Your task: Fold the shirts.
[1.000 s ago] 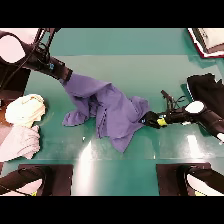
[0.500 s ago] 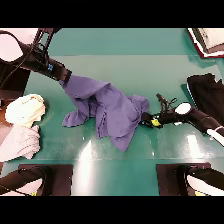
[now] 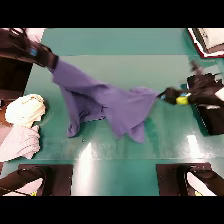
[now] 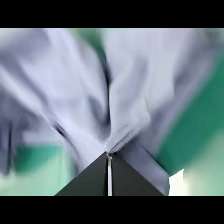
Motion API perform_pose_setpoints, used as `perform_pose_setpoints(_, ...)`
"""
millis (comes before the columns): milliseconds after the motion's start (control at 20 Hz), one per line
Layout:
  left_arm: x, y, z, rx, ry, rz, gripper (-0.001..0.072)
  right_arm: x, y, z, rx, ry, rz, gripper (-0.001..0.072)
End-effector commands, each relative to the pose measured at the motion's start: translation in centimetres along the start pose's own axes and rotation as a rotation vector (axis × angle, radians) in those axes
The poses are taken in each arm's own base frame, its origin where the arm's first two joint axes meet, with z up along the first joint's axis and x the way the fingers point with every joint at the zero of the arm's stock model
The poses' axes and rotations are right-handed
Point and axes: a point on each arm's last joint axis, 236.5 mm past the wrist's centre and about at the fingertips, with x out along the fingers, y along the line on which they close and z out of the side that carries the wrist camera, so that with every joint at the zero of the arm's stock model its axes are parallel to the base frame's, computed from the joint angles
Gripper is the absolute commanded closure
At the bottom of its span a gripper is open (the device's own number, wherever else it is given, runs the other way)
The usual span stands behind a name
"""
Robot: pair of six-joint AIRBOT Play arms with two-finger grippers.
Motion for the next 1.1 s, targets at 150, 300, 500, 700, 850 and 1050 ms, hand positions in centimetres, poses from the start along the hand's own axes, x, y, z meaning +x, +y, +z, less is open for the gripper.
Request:
perform_pose_setpoints(150, -16.1, 1.8, 6.8, -0.023, -0.397, 0.057, 0.0681, -16.4, 9.6, 8.7, -0.266, -0.402, 0.024, 0.0702)
perform_pose_setpoints(300, -24.2, 1.7, 7.3, -0.025, -0.584, 0.067, 0.0681, -23.1, 14.4, 10.0, -0.38, -0.557, 0.032, 0.0702)
perform_pose_setpoints(500, -30.3, 0.6, 6.4, -0.026, -0.72, 0.037, 0.0681, -29.0, 17.6, 10.7, -0.478, -0.665, -0.013, 0.0702)
perform_pose_setpoints(700, -30.1, -0.1, 6.1, -0.022, -0.707, 0.008, 0.0682, -31.1, 17.5, 12.4, -0.494, -0.657, -0.09, 0.0702)
perform_pose_setpoints(850, -22.7, 0.5, 5.3, -0.024, -0.538, 0.021, 0.0682, -27.8, 14.0, 14.6, -0.4, -0.538, -0.096, 0.0702)
perform_pose_setpoints(1050, -6.5, 0.0, 1.5, -0.026, -0.179, -0.01, 0.0682, -15.7, 6.4, 15.2, -0.209, -0.223, -0.049, 0.0702)
